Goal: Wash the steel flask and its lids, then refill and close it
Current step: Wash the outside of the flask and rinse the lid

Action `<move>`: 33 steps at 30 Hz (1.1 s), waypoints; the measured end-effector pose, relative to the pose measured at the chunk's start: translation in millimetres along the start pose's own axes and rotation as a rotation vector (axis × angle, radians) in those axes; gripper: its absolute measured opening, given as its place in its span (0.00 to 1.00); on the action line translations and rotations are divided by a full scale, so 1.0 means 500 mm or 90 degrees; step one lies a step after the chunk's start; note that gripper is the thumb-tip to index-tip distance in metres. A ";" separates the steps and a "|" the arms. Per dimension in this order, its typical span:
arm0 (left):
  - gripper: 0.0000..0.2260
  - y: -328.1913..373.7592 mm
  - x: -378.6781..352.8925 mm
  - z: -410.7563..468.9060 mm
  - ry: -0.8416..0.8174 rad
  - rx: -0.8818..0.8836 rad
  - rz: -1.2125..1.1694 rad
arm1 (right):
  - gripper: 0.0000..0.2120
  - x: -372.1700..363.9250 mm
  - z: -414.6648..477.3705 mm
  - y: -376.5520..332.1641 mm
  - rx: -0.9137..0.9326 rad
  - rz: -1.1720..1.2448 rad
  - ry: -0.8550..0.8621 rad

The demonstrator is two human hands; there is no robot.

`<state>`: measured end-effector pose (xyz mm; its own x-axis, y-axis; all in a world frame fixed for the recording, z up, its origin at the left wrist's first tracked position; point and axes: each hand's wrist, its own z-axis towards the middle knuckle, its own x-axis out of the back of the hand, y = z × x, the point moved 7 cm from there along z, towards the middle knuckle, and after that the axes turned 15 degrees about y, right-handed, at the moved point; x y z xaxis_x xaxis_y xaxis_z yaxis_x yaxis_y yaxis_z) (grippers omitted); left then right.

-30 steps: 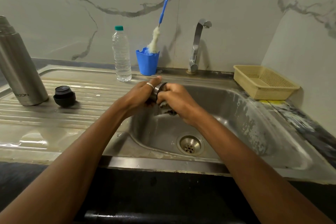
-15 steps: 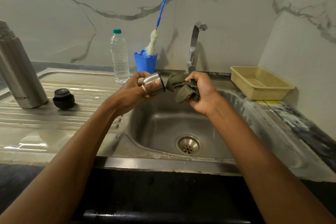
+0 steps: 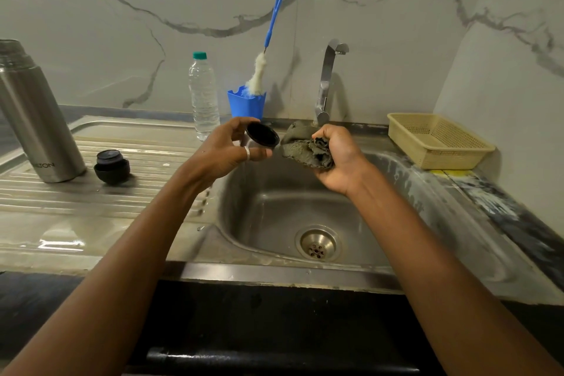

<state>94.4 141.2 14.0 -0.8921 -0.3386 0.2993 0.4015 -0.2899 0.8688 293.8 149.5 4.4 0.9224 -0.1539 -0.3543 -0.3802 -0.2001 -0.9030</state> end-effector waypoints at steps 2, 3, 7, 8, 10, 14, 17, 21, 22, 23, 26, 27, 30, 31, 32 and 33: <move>0.29 0.008 0.012 0.005 0.040 -0.015 0.026 | 0.13 -0.001 0.001 0.002 -0.004 -0.002 -0.003; 0.29 0.010 0.021 0.007 0.060 -0.016 0.040 | 0.14 -0.003 0.000 0.004 -0.007 -0.003 -0.005; 0.29 -0.001 0.065 0.007 0.137 0.037 0.086 | 0.11 -0.008 -0.002 0.007 -0.009 0.012 -0.031; 0.29 -0.006 0.080 0.006 0.157 0.051 0.104 | 0.10 -0.011 -0.003 0.008 -0.008 0.011 -0.045; 0.30 -0.015 0.108 0.002 0.196 0.069 0.137 | 0.08 -0.019 -0.007 0.010 0.000 0.008 -0.074; 0.31 -0.034 0.165 -0.011 0.242 0.081 0.212 | 0.10 -0.039 -0.009 0.028 0.029 -0.041 -0.088; 0.32 -0.054 0.204 -0.022 0.259 0.103 0.275 | 0.16 -0.041 -0.004 0.043 0.081 -0.110 -0.040; 0.29 -0.065 0.245 -0.038 0.286 0.119 0.330 | 0.16 -0.066 -0.014 0.062 0.092 -0.133 -0.053; 0.26 -0.066 0.249 -0.041 0.286 0.121 0.343 | 0.16 -0.073 -0.017 0.065 0.088 -0.130 -0.060; 0.24 -0.066 0.254 -0.044 0.283 0.123 0.356 | 0.17 -0.080 -0.022 0.067 0.087 -0.132 -0.070; 0.19 -0.075 0.257 -0.051 0.264 0.137 0.388 | 0.19 -0.092 -0.027 0.078 0.085 -0.138 -0.086; 0.19 -0.077 0.257 -0.051 0.260 0.140 0.399 | 0.19 -0.092 -0.028 0.080 0.083 -0.140 -0.088; 0.21 -0.089 0.257 -0.047 0.251 0.144 0.415 | 0.18 -0.090 -0.026 0.082 0.079 -0.135 -0.088; 0.21 -0.092 0.258 -0.045 0.248 0.147 0.418 | 0.18 -0.090 -0.024 0.082 0.079 -0.135 -0.086; 0.22 -0.095 0.259 -0.044 0.245 0.149 0.422 | 0.18 -0.089 -0.022 0.082 0.081 -0.138 -0.085; 0.22 -0.097 0.259 -0.044 0.244 0.150 0.427 | 0.18 -0.087 -0.022 0.082 0.081 -0.140 -0.084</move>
<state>-36.1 91.7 1.9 -0.3270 -0.6690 0.6675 0.7337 0.2654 0.6255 237.2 137.4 -14.6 0.9858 0.0085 -0.1676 -0.1662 -0.0901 -0.9820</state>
